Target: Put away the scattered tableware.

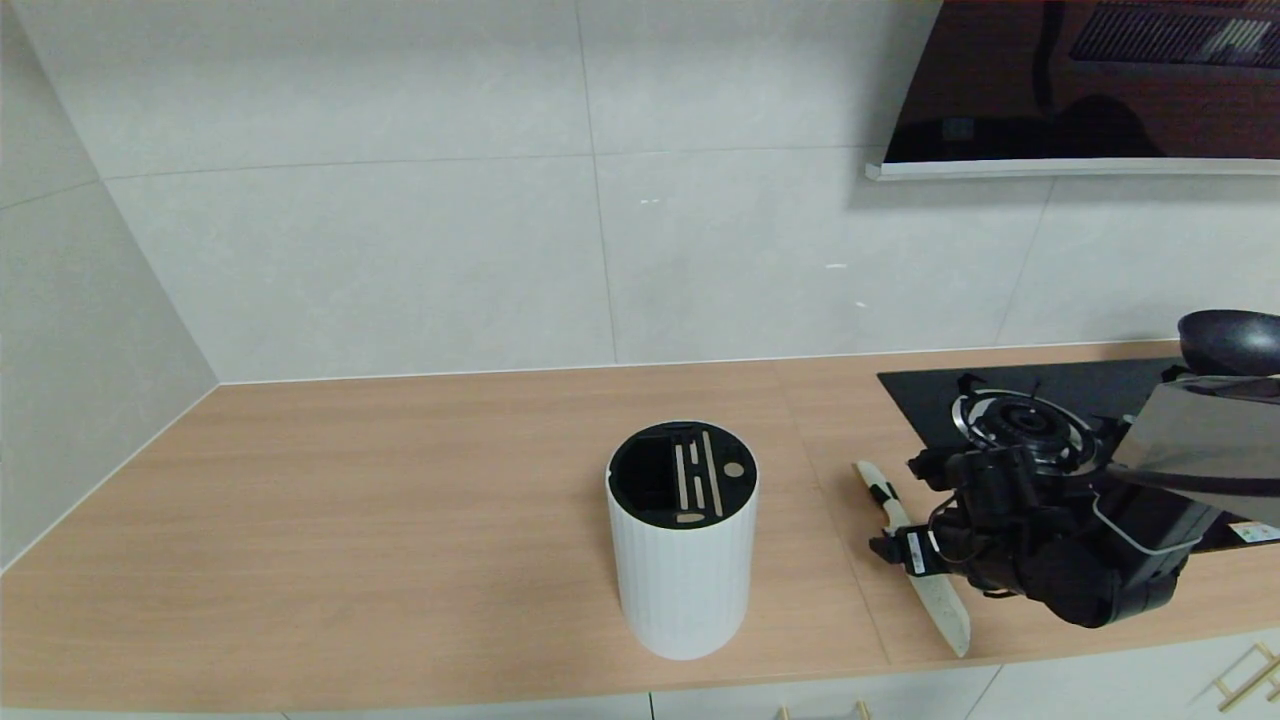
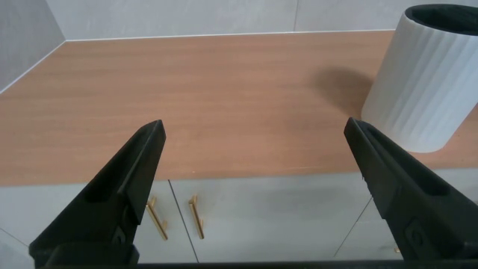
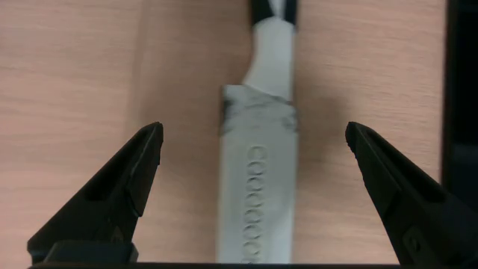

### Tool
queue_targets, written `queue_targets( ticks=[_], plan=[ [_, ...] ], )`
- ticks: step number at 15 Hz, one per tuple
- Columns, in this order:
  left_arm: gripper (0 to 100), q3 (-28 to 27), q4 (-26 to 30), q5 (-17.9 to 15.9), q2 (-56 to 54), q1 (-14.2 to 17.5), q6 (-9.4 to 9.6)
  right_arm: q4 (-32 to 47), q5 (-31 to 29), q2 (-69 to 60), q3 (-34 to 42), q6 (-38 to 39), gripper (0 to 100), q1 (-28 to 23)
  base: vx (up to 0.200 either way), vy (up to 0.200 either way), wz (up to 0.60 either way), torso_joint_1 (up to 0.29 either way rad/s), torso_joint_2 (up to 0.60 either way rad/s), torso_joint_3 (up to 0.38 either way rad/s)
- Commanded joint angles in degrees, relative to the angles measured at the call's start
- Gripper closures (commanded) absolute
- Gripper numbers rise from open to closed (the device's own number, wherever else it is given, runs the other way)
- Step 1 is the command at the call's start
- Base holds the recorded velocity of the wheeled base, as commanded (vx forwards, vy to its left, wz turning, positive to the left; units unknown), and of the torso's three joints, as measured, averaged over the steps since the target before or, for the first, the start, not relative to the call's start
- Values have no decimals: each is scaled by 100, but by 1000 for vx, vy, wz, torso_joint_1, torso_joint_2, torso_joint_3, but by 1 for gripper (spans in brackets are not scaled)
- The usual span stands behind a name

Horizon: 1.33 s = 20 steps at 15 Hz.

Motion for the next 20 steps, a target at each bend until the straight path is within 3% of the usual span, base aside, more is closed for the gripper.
queue_targets(
  ticks=[1, 15, 16, 20],
  plan=[
    [0, 0, 0, 2, 0, 0, -1, -1, -59, 99, -60, 4, 0, -8, 0, 0, 0, 0, 0, 0],
    [0, 0, 0, 2, 0, 0, -1, -159, -173, 345, -165, -5, 0, -17, 0, 0, 0, 0, 0, 0],
    [0, 0, 0, 2, 0, 0, -1, -159, -173, 363, -174, -5, 100, -17, 0, 0, 0, 0, 0, 0],
    [0, 0, 0, 2, 0, 0, -1, -168, -173, 415, -201, -5, 100, -35, 0, 0, 0, 0, 0, 0]
  ],
)
